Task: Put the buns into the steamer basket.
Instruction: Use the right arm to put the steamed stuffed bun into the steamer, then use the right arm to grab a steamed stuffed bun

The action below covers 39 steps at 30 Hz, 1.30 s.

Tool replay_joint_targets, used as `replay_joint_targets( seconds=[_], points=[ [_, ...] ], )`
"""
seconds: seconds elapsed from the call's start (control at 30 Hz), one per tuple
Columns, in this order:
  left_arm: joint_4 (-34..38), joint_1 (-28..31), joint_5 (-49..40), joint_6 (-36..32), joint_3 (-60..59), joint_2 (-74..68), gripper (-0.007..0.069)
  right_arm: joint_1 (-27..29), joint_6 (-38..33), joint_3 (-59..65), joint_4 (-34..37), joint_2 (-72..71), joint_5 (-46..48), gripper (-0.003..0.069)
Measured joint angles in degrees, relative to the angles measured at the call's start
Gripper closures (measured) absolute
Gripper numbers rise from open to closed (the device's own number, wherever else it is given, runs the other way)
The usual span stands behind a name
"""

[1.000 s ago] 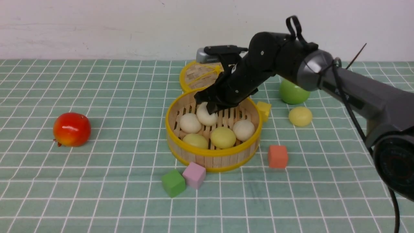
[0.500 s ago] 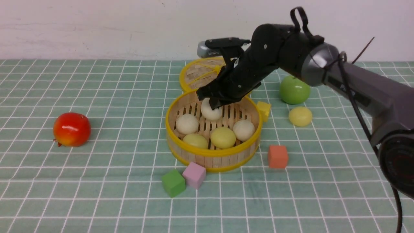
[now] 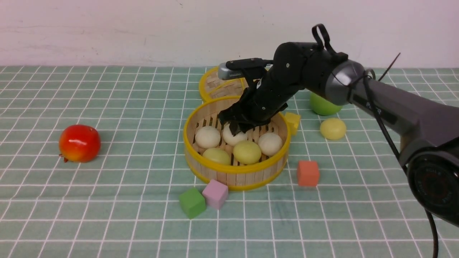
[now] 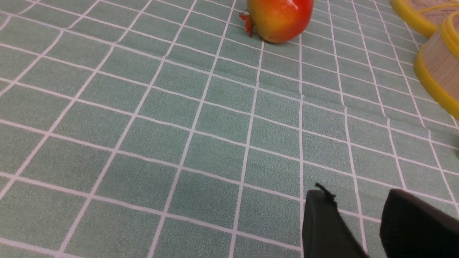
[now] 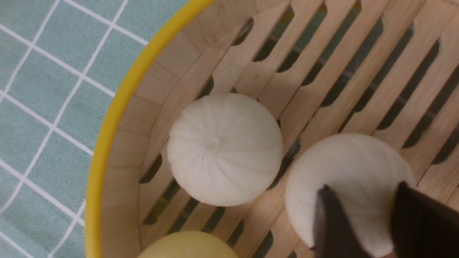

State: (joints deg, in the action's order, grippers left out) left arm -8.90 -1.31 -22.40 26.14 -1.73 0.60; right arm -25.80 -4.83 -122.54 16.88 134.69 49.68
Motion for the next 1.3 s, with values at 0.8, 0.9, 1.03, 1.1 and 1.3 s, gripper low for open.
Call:
replay_joint_targets(
  seconds=[0.8, 0.9, 1.03, 1.1, 1.3],
  points=[
    [0.0, 0.0, 0.0, 0.0, 0.0, 0.0, 0.0386, 1.38, 1.14, 0.0, -14.2, -11.91, 15.1, 0.0169],
    [0.0, 0.0, 0.0, 0.0, 0.0, 0.0, 0.0386, 3.6, 2.26, 0.0, -15.85, -12.4, 15.43, 0.0169],
    [0.0, 0.0, 0.0, 0.0, 0.0, 0.0, 0.0386, 8.97, 3.56, 0.0, -17.45, -11.47, 15.55, 0.0169],
    [0.0, 0.0, 0.0, 0.0, 0.0, 0.0, 0.0386, 10.42, 4.83, 0.0, -17.59, -10.5, 15.48, 0.0169],
    [0.0, 0.0, 0.0, 0.0, 0.0, 0.0, 0.0386, 13.31, 6.16, 0.0, -17.86, -6.19, 14.98, 0.0169]
  ],
)
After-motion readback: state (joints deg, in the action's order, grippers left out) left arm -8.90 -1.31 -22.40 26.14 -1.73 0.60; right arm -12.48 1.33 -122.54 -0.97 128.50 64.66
